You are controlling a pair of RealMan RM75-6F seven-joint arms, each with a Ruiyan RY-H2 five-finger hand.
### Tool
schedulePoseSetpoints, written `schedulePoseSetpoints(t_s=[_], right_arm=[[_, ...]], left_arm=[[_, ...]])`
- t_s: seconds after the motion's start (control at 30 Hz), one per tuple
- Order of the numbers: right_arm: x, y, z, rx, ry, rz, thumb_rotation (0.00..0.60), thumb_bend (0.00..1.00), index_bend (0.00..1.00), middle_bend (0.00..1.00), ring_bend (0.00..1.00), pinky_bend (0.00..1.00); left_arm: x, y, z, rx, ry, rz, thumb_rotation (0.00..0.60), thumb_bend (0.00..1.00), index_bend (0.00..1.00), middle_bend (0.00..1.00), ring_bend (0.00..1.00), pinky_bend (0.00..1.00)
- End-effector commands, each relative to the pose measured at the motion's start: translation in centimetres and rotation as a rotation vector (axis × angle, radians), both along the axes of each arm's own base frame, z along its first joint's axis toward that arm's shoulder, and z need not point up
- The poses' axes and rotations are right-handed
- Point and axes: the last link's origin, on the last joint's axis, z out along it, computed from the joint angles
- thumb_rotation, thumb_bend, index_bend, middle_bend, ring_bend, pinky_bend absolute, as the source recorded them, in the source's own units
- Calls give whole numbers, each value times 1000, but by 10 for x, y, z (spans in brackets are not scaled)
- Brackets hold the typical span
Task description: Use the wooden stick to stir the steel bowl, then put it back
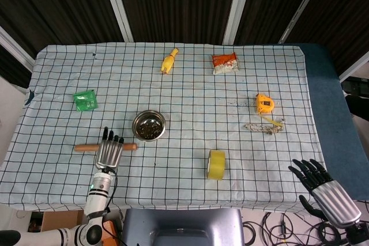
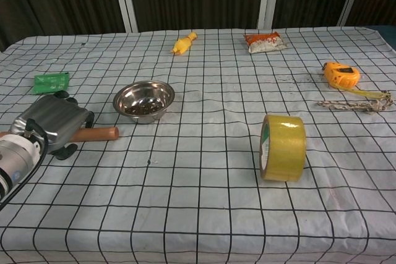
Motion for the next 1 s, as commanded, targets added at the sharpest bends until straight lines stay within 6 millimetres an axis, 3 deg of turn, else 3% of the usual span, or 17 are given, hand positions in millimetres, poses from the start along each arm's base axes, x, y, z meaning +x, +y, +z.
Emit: schedulePoseSetpoints(t_s=[0.03, 0.3, 0.5, 0.63, 0.77, 0.83, 1.0], right_arm=[[0, 0, 1, -1, -1, -1, 600, 428, 0, 0, 0, 0], [-1, -1, 1, -4, 1, -7, 600, 428, 0, 0, 0, 0], [-1, -1, 1, -3, -1, -12, 600, 429, 0, 0, 0, 0], [-2, -1, -1, -1, 4, -15, 600, 428, 0, 0, 0, 0], [-1, -1, -5, 4, 12, -16, 600, 428, 0, 0, 0, 0], [0, 0, -6, 2, 12, -15, 600, 429, 0, 0, 0, 0], [0, -1, -11, 8, 25, -14, 600, 429, 0, 0, 0, 3]], left_arm=[[-2, 3, -4, -1, 4, -1, 600, 367, 441, 436, 217, 127], [-5, 10, 1, 49, -37, -48, 600, 375, 596, 579, 303, 135], [-10, 11, 40, 127, -169, -154, 600, 426, 658, 673, 422, 260], [-22, 11, 72, 159, -371, -191, 600, 503, 689, 707, 468, 345], [-27, 10, 99, 182, -642, -225, 600, 513, 682, 696, 493, 439], [-29, 8, 108, 192, -796, -231, 600, 515, 681, 694, 514, 500], [-33, 1, 112, 186, -1117, -207, 600, 514, 681, 693, 518, 514]])
